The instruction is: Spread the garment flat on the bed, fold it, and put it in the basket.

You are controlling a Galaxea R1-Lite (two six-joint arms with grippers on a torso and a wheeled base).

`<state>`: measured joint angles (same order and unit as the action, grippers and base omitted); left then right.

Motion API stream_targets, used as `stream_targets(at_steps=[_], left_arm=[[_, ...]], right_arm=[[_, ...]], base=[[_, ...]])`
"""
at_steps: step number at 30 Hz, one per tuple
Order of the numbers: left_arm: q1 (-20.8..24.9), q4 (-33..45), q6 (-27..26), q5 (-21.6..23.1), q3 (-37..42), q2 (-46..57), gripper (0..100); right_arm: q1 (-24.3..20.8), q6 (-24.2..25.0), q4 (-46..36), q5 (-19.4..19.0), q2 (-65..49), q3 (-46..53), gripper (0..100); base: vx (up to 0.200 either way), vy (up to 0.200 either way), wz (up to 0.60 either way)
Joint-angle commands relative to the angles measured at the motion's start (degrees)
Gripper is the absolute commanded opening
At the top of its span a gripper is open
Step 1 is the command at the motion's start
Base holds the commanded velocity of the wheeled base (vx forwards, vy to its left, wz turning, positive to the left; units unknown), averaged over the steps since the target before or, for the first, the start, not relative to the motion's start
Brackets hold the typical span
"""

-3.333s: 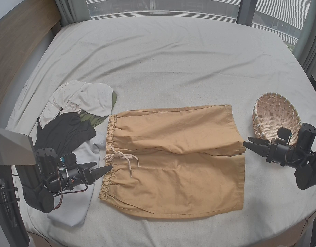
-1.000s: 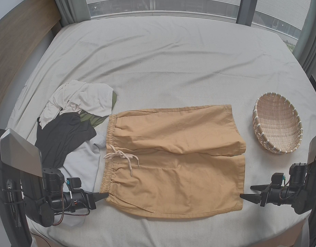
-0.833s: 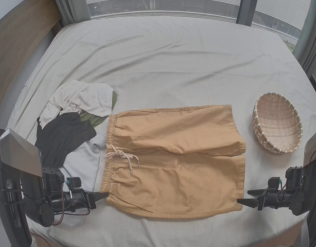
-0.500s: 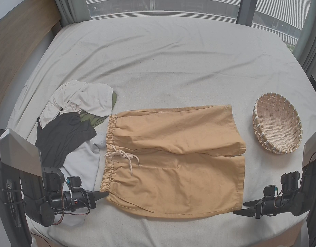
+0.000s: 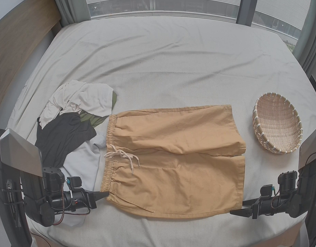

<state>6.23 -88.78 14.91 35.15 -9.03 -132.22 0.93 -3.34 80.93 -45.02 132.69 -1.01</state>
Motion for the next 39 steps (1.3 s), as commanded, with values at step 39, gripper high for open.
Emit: stream_targets(at_steps=[39], left_arm=[[-3.7,3.1,2.3,8.0,8.9,7.7,0]], right_arm=[[-4.8,1.8,-34.7,3.4,-27.9,1.0,0]], base=[[0.0,0.0,0.0]])
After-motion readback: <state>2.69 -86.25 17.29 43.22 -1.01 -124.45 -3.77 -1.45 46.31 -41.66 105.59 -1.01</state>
